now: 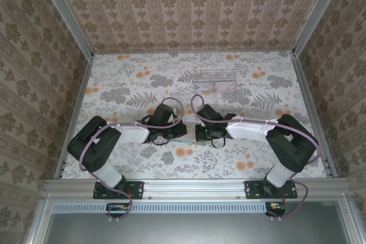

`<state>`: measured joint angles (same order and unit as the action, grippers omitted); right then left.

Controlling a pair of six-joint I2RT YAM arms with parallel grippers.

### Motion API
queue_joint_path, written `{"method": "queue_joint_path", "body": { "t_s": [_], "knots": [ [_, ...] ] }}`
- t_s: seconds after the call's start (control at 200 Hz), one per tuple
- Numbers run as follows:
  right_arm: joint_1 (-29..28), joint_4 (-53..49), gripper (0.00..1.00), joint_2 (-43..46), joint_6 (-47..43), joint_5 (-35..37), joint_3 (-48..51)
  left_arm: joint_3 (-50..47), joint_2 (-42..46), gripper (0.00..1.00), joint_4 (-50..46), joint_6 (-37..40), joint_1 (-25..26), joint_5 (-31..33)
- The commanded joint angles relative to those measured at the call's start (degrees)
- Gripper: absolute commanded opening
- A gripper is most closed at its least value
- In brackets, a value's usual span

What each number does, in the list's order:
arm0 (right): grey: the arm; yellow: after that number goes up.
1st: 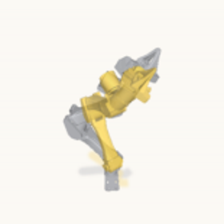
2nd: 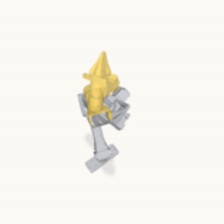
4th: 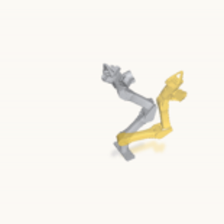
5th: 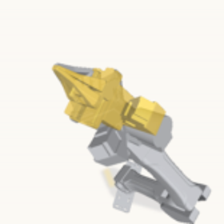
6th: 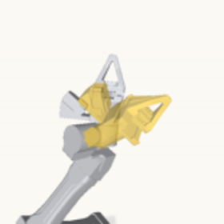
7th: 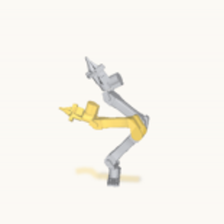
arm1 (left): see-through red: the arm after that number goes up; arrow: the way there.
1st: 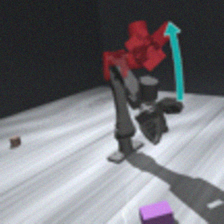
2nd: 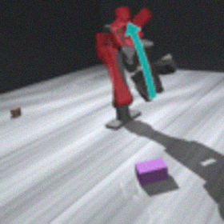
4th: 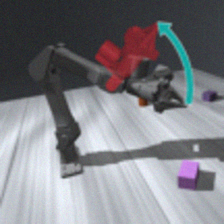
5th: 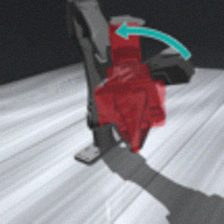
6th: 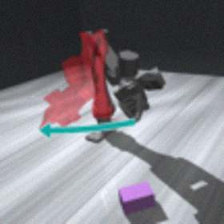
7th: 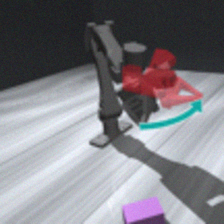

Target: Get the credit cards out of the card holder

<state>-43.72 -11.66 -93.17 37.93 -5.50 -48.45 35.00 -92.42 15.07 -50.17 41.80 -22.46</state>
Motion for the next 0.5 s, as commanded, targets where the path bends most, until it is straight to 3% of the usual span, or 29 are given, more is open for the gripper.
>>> {"method": "queue_joint_path", "body": {
  "t_s": [0.0, 0.495],
  "knots": [
    [-0.24, 1.7, 0.03, 2.81, 0.83, -1.23, 0.79, 0.42, -1.1, 0.0, -0.49, -0.36, 0.49, 1.28],
    [-0.25, 0.51, 0.0, -4.16, 1.05, -0.89, 0.81, 0.33, -0.41, 0.03, -1.12, 0.2, 0.66, 1.58]
  ]
}}
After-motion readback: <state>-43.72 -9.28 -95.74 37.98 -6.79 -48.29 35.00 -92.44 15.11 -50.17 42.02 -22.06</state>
